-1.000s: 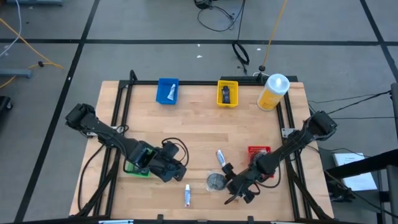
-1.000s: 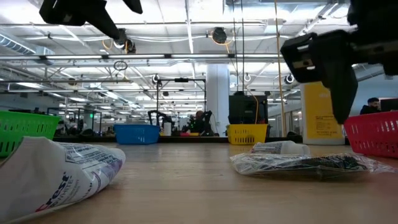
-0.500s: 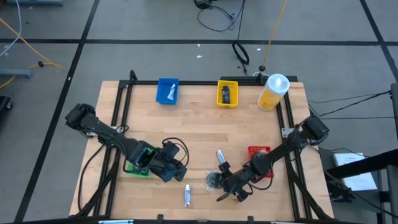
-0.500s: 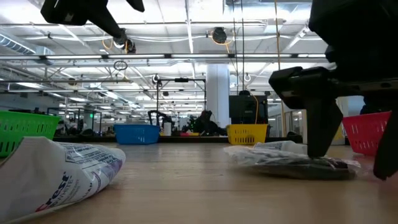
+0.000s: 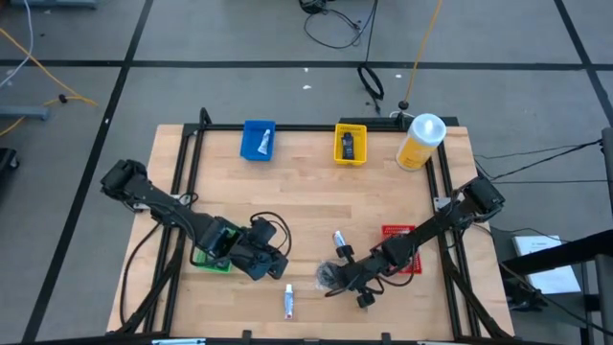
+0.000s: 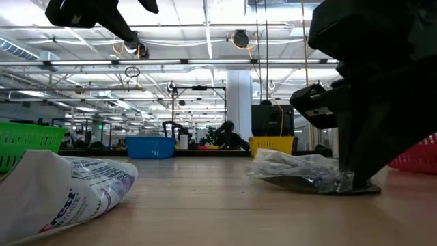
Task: Pick & Place Travel size toiletries
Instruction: Put the hairbrush into the red basket
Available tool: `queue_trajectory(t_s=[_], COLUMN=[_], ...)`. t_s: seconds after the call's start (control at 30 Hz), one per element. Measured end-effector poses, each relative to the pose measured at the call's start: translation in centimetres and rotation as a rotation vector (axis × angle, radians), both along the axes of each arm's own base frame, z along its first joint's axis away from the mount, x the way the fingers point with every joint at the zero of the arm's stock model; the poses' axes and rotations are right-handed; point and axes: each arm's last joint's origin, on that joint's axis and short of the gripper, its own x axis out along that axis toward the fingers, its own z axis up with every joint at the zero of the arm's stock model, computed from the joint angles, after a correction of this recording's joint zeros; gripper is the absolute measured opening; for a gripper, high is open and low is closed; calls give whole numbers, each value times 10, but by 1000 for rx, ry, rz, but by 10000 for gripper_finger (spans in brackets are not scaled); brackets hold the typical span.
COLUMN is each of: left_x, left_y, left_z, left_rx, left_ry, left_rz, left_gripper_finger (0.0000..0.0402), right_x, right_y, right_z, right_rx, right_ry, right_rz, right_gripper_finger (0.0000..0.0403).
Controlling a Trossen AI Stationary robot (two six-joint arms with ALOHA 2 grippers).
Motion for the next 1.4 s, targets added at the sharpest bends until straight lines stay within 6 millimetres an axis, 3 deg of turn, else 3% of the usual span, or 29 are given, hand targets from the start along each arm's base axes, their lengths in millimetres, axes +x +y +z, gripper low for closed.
queue_trajectory(t_s=[0.27,0.47,0.63,0.8,1.17,1.4], left_x=[0,0,0,0,1,1], left_y=[0,0,0,0,1,2], left_z=[0,0,0,0,1,1], left_rx=[0,0,0,12,34,27], left_ry=[-1,-1,-2,-10,-25,-26], left_rz=[0,0,1,10,32,43], left_gripper_finger=[214,214,214,214,214,214], right_x=[-4,-16,-40,-76,-133,-152], right_y=[-2,-8,-17,-27,-43,-47], right_z=[17,56,95,123,133,131], right_rx=[19,38,44,71,78,33], right_ry=[-24,-91,-141,-99,163,277], right_rz=[-4,-16,-97,-234,-412,-484], right_gripper_finger=[2,1,0,0,0,0])
